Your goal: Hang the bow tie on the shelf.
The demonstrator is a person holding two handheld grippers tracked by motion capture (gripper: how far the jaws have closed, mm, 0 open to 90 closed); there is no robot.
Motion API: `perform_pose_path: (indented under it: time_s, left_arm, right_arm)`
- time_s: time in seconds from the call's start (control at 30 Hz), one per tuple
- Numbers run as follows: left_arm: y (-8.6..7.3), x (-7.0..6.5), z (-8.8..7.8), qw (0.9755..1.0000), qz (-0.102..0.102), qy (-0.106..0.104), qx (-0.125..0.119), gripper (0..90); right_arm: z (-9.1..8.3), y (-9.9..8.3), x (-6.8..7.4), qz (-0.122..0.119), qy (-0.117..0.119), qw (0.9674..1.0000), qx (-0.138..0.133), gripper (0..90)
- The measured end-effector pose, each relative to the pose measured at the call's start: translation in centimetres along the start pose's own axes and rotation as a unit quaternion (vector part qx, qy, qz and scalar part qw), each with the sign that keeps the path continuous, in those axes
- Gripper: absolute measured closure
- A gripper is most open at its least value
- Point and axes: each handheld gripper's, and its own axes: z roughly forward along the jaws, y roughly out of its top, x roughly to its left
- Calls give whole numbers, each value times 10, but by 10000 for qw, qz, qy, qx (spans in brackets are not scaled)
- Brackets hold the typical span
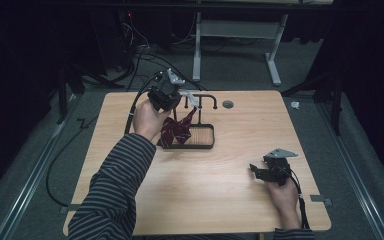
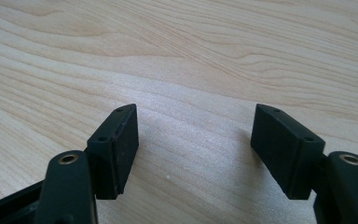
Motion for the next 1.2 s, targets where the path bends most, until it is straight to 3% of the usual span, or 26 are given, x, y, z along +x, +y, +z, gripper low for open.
perform_pose_path:
  time_s: [0.77, 1.2]
  left_arm:
    - [9, 2, 24, 9999, -137, -14, -44, 833]
    - [10, -1, 31, 9999, -91, -54, 39, 819]
  right_arm:
    - [0, 0, 0, 7, 2, 10000, 7, 335]
    - [0, 0, 0, 7, 0, 10000, 3, 335]
